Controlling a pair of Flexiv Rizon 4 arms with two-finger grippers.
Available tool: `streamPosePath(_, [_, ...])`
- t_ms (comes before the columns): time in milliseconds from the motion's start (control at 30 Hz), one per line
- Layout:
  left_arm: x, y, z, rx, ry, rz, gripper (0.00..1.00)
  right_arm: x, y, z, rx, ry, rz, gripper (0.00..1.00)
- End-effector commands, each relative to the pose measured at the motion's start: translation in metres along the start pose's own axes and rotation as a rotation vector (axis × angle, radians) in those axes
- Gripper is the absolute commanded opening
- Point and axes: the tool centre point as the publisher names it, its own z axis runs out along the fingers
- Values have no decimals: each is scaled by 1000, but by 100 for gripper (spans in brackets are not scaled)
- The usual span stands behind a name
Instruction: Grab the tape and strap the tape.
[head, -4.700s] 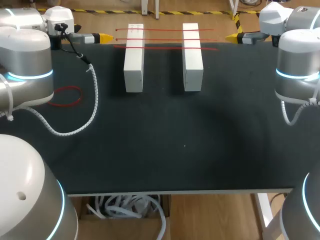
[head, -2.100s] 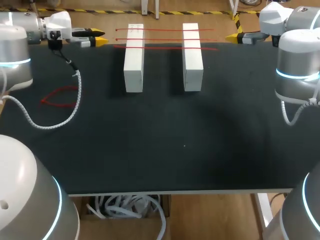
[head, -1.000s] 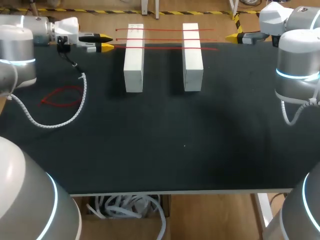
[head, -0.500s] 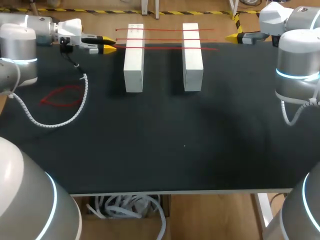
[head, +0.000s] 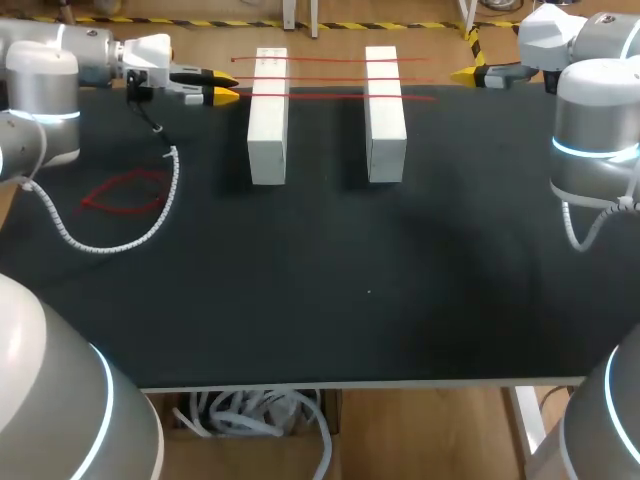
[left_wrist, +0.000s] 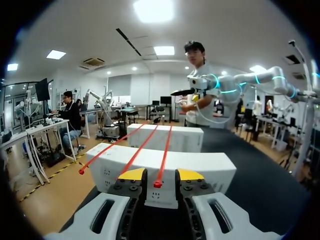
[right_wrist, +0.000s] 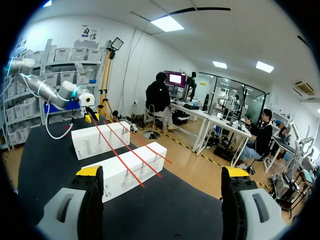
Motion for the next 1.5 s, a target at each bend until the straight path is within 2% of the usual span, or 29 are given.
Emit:
streamPosePath(33, [-2,-1,-2,0,15,6,25,-1,0,0,0,2,0,100])
streamPosePath(633, [-3,11,-10,-21,23,-12,24,-1,0,0,0,2,0,100])
streamPosePath(1500, [-6,8,-9,-20,30,-1,21,-1,0,0,0,2,0,100])
